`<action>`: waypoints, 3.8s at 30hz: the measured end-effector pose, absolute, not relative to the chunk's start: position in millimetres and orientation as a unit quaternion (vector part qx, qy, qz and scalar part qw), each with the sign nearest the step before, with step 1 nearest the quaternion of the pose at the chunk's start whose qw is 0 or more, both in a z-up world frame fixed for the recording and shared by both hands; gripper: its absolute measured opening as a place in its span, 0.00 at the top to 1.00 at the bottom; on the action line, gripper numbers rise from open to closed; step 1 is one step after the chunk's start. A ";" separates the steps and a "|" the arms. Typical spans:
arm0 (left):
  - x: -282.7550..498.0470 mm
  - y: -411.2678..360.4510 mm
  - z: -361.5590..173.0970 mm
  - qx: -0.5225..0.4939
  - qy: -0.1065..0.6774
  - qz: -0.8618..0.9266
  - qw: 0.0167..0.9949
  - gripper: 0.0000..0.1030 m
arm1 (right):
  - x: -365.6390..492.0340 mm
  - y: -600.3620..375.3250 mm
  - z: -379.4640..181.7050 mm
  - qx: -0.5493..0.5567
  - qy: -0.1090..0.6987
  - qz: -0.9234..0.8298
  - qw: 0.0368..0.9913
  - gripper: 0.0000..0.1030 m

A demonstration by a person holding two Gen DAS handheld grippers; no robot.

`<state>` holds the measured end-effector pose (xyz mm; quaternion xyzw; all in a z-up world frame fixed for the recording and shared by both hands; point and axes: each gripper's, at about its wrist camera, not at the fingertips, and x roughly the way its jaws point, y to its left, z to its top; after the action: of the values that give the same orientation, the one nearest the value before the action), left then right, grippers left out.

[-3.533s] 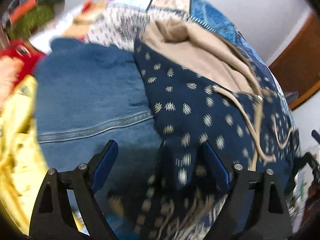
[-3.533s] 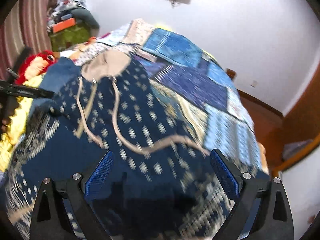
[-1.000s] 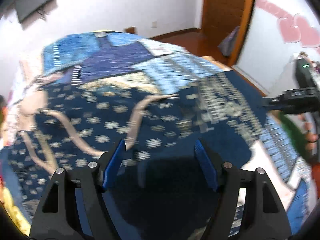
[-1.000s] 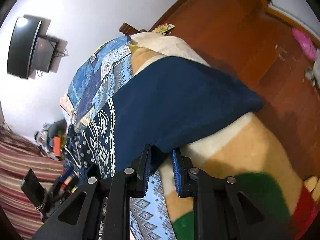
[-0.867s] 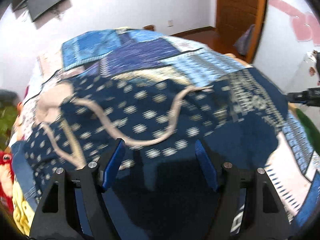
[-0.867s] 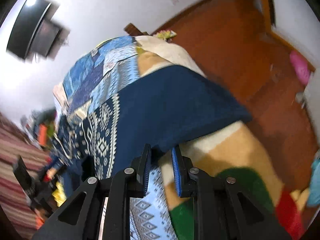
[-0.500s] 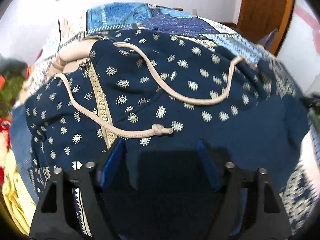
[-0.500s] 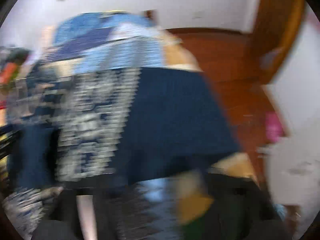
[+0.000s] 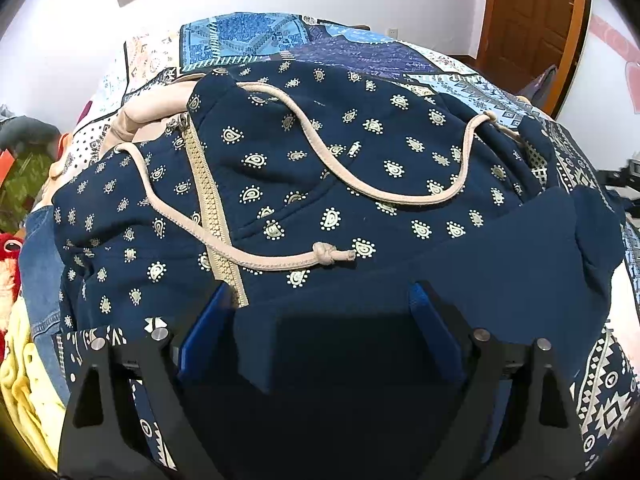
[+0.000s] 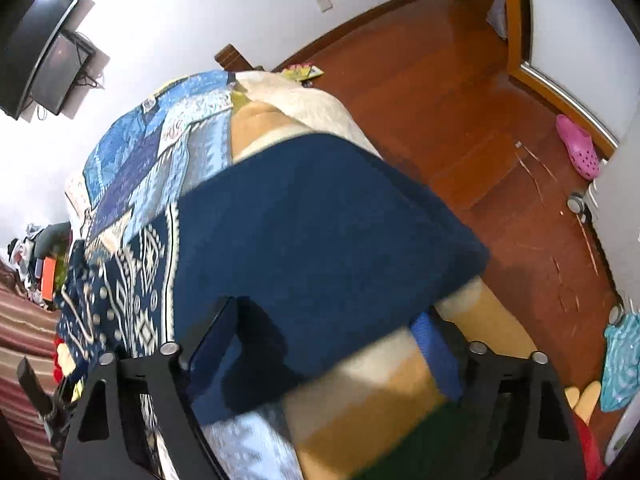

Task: Fold large clothes

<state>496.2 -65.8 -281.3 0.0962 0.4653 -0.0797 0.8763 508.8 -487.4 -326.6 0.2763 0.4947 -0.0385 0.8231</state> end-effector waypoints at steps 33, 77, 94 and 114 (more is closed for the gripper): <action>332.1 84.3 -178.2 0.064 0.390 -0.007 0.919 0.12 | 455.3 -145.9 -256.4 0.088 0.545 0.161 0.818 0.93; 500.5 -193.9 -246.5 0.076 0.471 -0.203 0.855 0.94 | 419.9 -367.3 -234.8 0.086 0.491 0.074 0.864 0.93; 420.4 54.9 -144.8 -0.005 0.338 -0.051 0.940 0.96 | 463.4 -254.8 -209.1 -0.053 0.459 0.122 0.878 0.93; 369.0 149.1 -289.3 -0.071 0.492 0.011 0.868 0.40 | 472.3 -219.2 -276.9 -0.158 0.480 0.084 0.859 0.93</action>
<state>369.0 149.1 -289.3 -0.0713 0.4917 0.0106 0.8678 472.3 -219.2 -276.9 -0.1579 0.4805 0.0844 0.8585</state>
